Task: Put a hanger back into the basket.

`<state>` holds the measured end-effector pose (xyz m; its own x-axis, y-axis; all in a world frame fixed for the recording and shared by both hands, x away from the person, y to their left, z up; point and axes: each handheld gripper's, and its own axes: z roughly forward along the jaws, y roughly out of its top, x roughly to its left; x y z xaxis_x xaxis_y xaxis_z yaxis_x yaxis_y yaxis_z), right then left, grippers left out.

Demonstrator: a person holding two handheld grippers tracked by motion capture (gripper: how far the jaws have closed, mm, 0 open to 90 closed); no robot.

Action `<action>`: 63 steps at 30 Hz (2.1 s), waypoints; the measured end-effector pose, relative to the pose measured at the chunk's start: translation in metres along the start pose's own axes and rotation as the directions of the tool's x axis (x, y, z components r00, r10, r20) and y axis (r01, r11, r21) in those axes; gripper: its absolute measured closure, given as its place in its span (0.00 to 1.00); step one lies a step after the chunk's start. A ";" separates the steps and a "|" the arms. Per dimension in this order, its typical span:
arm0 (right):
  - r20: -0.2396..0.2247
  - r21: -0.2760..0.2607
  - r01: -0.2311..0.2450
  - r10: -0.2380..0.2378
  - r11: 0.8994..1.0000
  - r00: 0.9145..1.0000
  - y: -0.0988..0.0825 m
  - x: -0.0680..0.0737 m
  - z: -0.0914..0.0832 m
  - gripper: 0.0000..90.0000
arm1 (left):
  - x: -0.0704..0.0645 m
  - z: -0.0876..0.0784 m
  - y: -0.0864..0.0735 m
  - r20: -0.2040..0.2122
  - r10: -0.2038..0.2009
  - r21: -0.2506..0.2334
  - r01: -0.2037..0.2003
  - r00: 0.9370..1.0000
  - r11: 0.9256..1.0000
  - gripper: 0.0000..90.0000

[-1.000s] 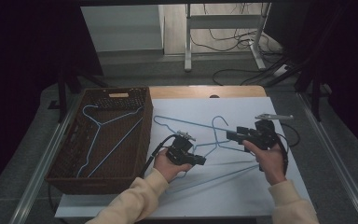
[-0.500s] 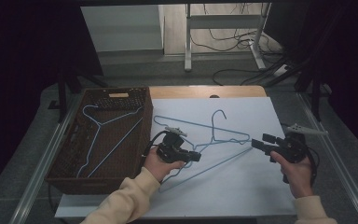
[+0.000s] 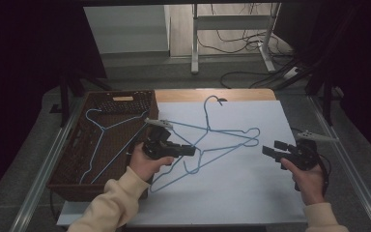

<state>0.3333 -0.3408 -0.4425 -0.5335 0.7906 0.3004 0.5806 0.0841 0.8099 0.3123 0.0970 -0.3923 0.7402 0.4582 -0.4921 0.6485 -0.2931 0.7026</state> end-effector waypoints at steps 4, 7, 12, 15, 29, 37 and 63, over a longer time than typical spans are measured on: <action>0.001 0.011 -0.003 0.003 1.000 1.000 -0.001 0.000 0.002 0.34 | 0.009 -0.025 -0.001 0.001 -0.011 -0.021 0.011 1.000 1.000 0.96; 0.004 0.015 -0.002 0.002 1.000 1.000 -0.002 0.000 0.003 0.34 | 0.015 -0.043 -0.002 -0.015 -0.019 -0.044 0.019 1.000 0.999 0.96; 0.009 0.020 -0.002 0.002 1.000 1.000 -0.002 -0.001 0.004 0.34 | 0.027 -0.072 -0.005 -0.032 -0.043 -0.088 0.040 0.999 0.995 0.96; 0.009 0.021 -0.002 0.002 1.000 1.000 -0.003 -0.001 0.004 0.34 | 0.035 -0.087 -0.008 -0.044 -0.053 -0.101 0.048 0.998 0.994 0.96; 0.018 0.039 -0.003 0.002 0.999 1.000 -0.004 -0.002 0.007 0.34 | 0.061 -0.138 -0.029 -0.070 -0.108 -0.185 0.094 0.992 0.978 0.96; 0.023 0.054 0.007 -0.008 0.999 1.000 -0.006 -0.002 0.009 0.34 | 0.075 -0.166 -0.045 -0.105 -0.142 -0.223 0.115 0.984 0.968 0.96; 0.026 0.082 0.018 -0.021 0.996 0.999 -0.008 0.000 0.014 0.34 | 0.135 -0.219 -0.092 -0.208 -0.300 -0.335 0.220 0.931 0.916 0.96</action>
<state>0.3373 -0.3325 -0.4556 -0.5290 0.8044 0.2702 0.6194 0.1484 0.7710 0.3137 0.3694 -0.4104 0.4580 0.6890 -0.5617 0.6973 0.1135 0.7077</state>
